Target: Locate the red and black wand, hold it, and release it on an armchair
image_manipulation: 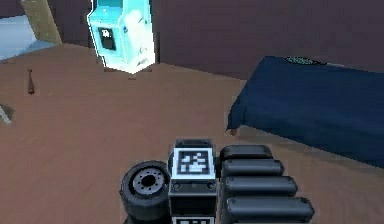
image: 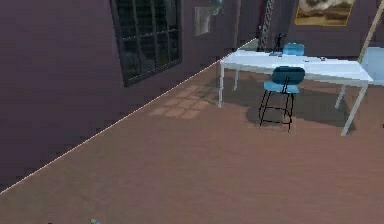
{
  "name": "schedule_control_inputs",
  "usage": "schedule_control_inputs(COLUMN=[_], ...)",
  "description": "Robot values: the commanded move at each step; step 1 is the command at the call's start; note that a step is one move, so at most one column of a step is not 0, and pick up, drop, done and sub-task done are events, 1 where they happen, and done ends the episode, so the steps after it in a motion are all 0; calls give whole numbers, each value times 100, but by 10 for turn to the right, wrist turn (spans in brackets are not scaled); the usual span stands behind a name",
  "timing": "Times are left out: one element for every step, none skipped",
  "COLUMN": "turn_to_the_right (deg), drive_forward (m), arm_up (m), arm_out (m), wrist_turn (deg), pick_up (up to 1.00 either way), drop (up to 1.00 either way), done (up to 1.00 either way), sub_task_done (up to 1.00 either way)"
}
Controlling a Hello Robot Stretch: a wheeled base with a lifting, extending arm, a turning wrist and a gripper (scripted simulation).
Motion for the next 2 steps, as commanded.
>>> schedule_control_inputs(turn_to_the_right=[0, -90], drive_forward=[85, 0], arm_up=[0, 0], arm_out=[0, 0], wrist_turn=[0, 0], pick_up=[0, 0], drop=[0, 0], done=[0, 0], sub_task_done=[0, 0])
